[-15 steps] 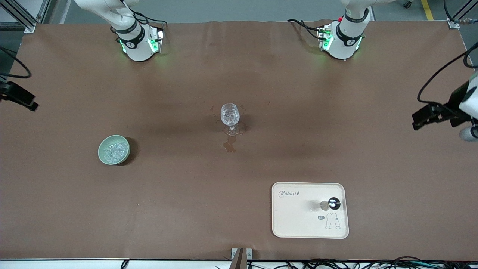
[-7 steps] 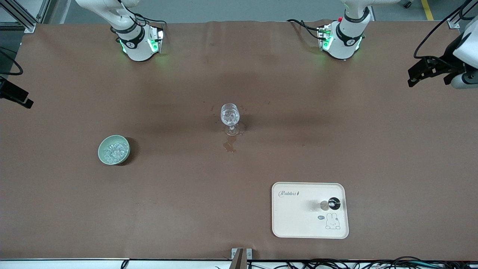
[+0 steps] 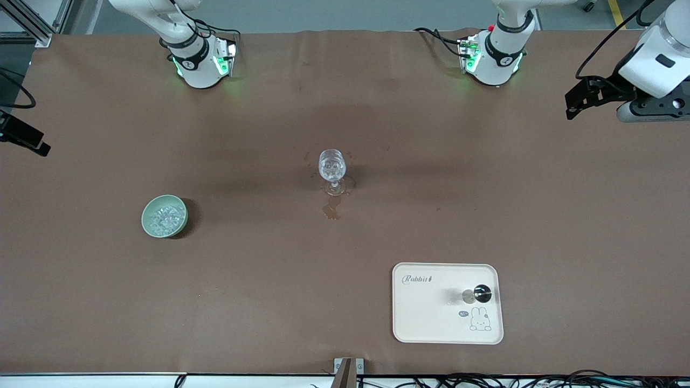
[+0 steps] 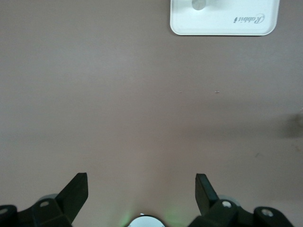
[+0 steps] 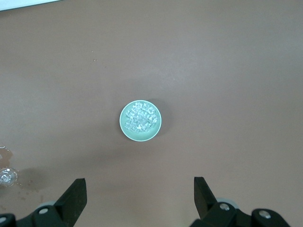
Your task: Pour wine and add ice with both arms
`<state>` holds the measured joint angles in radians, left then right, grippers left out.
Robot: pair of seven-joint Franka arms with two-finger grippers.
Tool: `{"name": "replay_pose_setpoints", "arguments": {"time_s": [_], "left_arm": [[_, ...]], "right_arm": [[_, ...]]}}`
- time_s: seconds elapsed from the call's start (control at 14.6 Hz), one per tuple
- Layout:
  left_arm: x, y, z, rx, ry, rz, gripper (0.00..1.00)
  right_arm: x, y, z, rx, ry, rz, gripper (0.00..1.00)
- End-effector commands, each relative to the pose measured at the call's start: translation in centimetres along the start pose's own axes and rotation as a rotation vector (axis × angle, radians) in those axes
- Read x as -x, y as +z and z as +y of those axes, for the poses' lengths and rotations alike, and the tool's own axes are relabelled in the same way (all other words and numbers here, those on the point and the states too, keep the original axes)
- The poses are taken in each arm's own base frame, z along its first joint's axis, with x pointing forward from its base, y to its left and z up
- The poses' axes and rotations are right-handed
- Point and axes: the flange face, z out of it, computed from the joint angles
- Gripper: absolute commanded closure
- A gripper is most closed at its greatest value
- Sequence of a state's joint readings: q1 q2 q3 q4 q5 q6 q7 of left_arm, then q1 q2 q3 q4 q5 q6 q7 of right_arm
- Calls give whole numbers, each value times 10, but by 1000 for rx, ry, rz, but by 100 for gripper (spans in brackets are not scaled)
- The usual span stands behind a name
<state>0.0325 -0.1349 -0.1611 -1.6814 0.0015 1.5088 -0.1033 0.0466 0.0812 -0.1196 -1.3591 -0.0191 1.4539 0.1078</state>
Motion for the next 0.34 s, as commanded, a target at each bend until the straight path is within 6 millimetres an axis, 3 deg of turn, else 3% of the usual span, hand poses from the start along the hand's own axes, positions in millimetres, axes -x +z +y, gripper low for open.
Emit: {"name": "replay_pose_setpoints", "arguments": {"time_s": [0.0, 0.27], "left_arm": [[4, -5, 1, 34, -7, 12, 0], [-11, -13, 2, 27, 14, 34, 0]], "right_arm": [[9, 0, -1, -15, -12, -14, 0], [8, 0, 8, -36, 4, -16, 0]]}}
